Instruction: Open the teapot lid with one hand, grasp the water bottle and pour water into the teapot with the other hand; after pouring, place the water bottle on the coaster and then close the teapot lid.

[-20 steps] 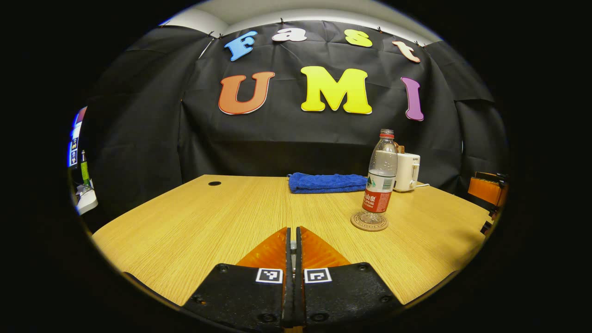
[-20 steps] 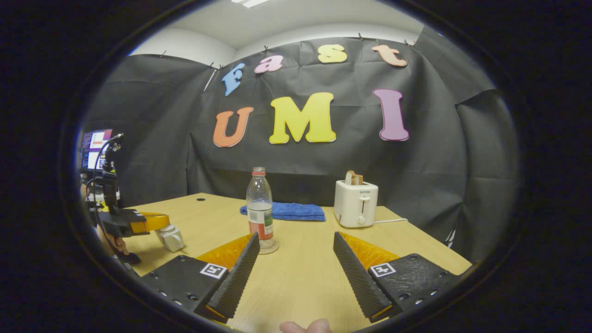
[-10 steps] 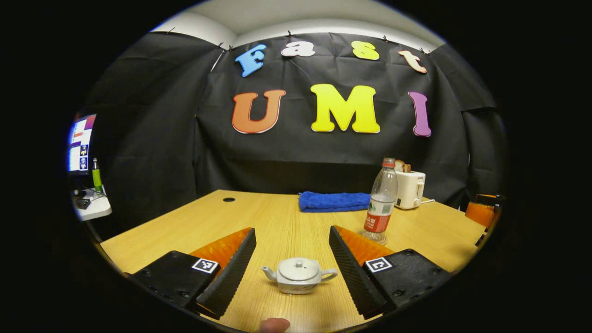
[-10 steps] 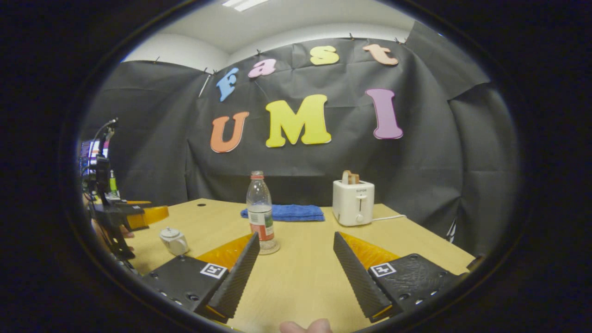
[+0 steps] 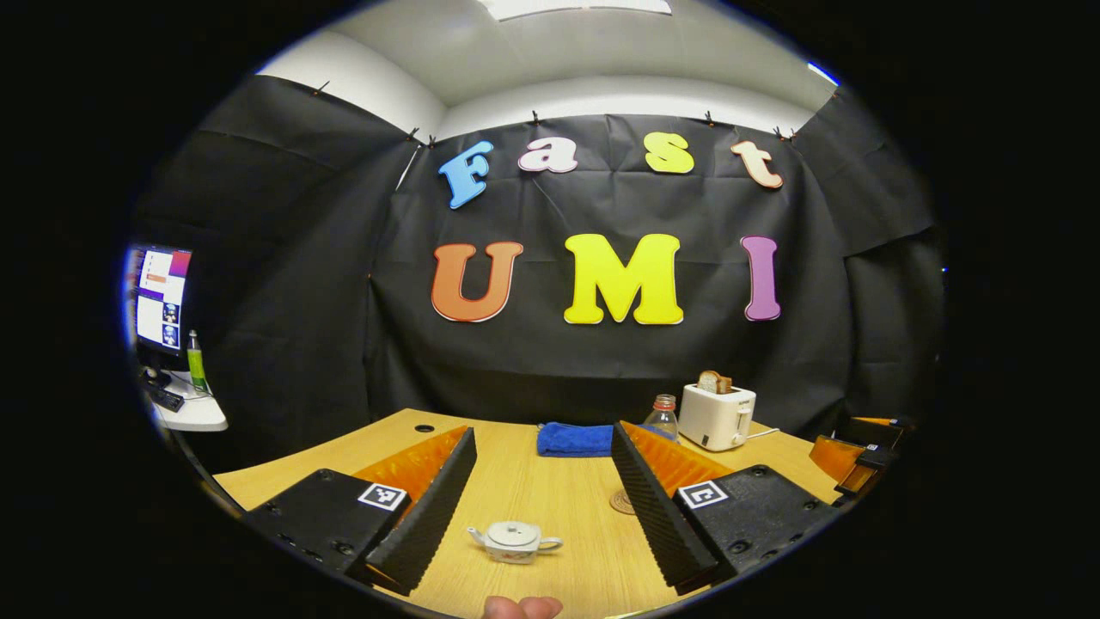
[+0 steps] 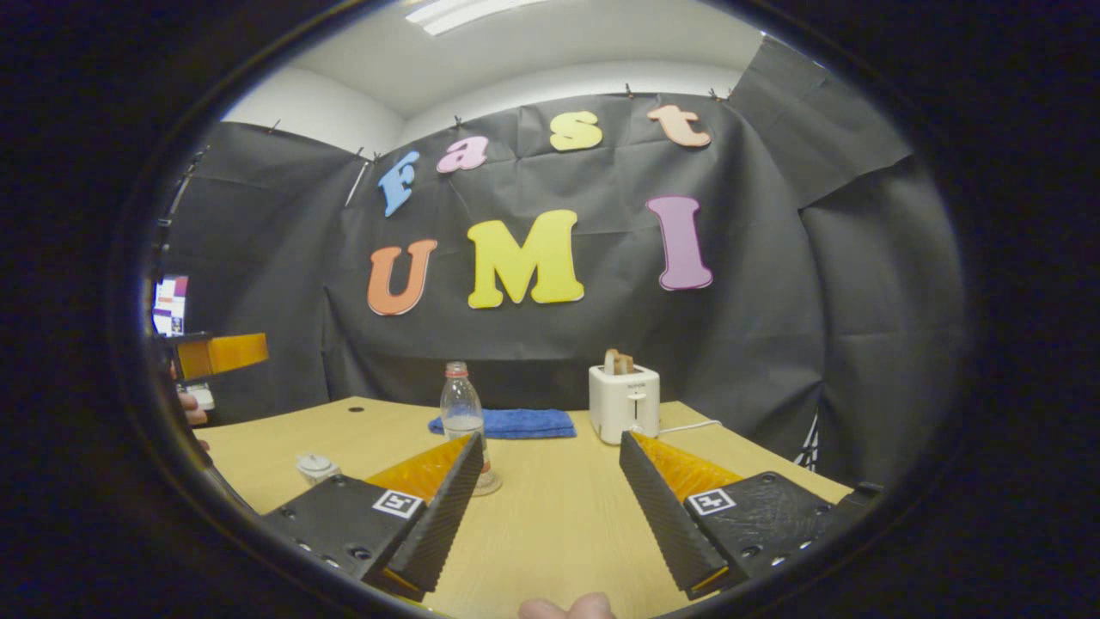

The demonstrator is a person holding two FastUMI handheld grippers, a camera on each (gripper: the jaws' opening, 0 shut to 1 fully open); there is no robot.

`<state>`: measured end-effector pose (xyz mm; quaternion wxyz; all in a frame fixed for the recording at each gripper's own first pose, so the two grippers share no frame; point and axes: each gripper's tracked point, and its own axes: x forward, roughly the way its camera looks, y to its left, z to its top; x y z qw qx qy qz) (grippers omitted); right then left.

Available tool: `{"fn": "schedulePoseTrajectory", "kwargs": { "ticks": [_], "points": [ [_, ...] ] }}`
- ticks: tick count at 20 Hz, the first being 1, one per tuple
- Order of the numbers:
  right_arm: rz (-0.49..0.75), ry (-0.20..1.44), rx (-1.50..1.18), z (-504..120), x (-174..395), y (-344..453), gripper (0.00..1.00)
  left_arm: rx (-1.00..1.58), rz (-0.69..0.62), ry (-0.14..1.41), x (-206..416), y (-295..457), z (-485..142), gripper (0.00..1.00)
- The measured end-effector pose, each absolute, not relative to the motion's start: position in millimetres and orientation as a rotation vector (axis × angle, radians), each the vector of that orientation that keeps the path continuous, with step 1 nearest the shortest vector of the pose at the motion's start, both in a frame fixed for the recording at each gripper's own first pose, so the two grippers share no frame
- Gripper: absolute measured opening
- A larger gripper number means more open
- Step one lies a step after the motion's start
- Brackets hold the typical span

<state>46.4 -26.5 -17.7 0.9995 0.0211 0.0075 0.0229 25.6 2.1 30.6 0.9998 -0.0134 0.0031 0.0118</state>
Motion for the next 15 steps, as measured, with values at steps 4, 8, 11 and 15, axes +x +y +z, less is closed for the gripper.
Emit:
{"fn": "schedulePoseTrajectory", "kwargs": {
  "ticks": [4,8,11,15],
  "points": [
    [0.038,-0.041,0.030,-6.6,30.8,-11.7,0.95,0.006,0.010,-0.031,9.7,-18.4,24.2,0.98],
    [0.046,-0.033,0.014,-13.6,16.7,1.2,0.95,-0.006,-0.016,-0.041,-6.0,-27.8,23.1,0.99],
    [0.030,-0.028,0.008,-19.1,11.0,5.9,0.92,-0.005,-0.048,-0.033,-11.1,-32.1,25.2,0.99],
    [0.014,-0.012,0.001,-20.5,8.3,11.3,0.92,-0.023,-0.060,-0.022,-12.1,-30.4,24.9,0.99]
  ]
}}
